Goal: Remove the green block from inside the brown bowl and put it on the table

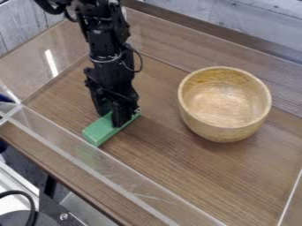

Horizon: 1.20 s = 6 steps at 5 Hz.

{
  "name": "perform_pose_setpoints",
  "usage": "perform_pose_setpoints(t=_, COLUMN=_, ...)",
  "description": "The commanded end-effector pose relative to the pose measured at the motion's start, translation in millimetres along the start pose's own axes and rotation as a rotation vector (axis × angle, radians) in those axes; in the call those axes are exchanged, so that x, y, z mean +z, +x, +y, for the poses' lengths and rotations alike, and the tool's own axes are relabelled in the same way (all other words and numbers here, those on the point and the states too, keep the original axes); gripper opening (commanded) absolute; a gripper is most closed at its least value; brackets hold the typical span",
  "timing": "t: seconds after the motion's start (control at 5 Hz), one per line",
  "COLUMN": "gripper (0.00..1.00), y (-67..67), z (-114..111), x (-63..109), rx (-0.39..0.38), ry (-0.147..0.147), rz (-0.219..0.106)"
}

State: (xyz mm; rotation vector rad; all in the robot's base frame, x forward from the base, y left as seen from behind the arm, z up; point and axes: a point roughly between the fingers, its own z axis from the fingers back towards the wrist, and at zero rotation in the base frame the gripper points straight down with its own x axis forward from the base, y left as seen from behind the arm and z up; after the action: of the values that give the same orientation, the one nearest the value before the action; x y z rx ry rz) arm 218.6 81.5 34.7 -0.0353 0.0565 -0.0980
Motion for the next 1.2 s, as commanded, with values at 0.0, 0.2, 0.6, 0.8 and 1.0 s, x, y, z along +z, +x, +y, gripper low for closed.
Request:
perform_pose_setpoints(t=0.0, gripper=0.00, y=3.8, z=-0.3, x=4.1, rx=-0.003, ry=0.007, rz=-0.019)
perform_pose_setpoints(t=0.2, gripper=0.00, y=3.6, z=-1.4, x=3.9, rx=-0.002, ry=0.003, rz=-0.019)
perform_pose_setpoints(t=0.6, gripper=0.00, y=3.0, z=-3.4, x=3.5, rx=0.002, ry=-0.004, rz=-0.017)
perform_pose_setpoints(t=0.8, gripper=0.00, y=2.5, z=-4.4, x=3.3, rx=0.004, ry=-0.007, rz=-0.015)
perform_pose_setpoints(t=1.0, gripper=0.00, y=1.9, z=-5.1, x=3.1, rx=0.007, ry=-0.012, rz=-0.014)
